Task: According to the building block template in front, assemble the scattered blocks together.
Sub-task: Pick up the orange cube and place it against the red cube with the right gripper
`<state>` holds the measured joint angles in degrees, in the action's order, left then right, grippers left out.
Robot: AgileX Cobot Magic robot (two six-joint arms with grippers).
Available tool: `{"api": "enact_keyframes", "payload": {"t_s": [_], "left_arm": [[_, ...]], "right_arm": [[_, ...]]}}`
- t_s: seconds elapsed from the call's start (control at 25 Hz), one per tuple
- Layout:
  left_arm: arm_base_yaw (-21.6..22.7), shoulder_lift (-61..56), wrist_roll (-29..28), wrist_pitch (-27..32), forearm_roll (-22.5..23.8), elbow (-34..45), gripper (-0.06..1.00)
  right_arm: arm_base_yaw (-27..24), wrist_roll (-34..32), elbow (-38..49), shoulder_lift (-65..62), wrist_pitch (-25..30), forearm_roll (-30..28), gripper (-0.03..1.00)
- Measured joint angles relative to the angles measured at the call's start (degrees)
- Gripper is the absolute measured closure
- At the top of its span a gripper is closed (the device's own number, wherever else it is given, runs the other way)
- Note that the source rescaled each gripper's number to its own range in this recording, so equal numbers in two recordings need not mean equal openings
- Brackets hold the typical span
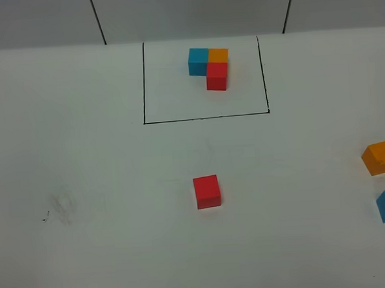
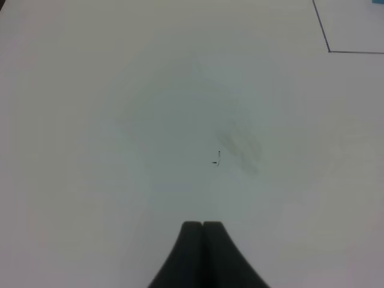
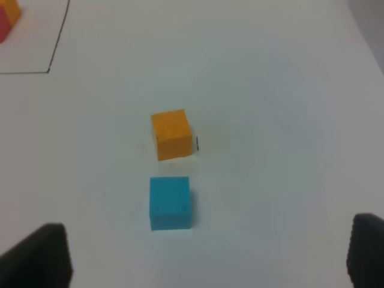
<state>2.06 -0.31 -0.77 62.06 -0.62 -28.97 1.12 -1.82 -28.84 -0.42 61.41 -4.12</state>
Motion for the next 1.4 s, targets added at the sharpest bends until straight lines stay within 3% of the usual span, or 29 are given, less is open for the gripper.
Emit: {"api": "enact_keyframes", "payload": {"t_s": [0.2, 0.64, 0.88, 1.12, 1.4], "left_arm": [[0.00, 0.00, 0.00, 0.00, 0.00, 0.00, 0.94], [0.00, 0.00, 0.00, 0.00, 0.00, 0.00, 0.94], [0.00, 0.00, 0.00, 0.00, 0.00, 0.00, 0.94], [0.00, 0.00, 0.00, 0.00, -0.07, 0.00, 0.94], [0.00, 0.00, 0.00, 0.00, -0.14, 0.00, 0.94]], "right_arm": [[0.00, -0.18, 0.00, 0.00, 0.00, 0.13, 0.04], [0.00, -2.54, -0.96, 0.27, -0.08, 0.56, 0.01], [0.00, -1.51, -4.28, 8.51, -0.65, 0.56, 0.01], [0.00, 1.82, -7.51, 21.69, -6.74, 1.89, 0.01], [0.00, 7.49, -8.71, 38.80, -16.17, 8.10, 0.01]]}}
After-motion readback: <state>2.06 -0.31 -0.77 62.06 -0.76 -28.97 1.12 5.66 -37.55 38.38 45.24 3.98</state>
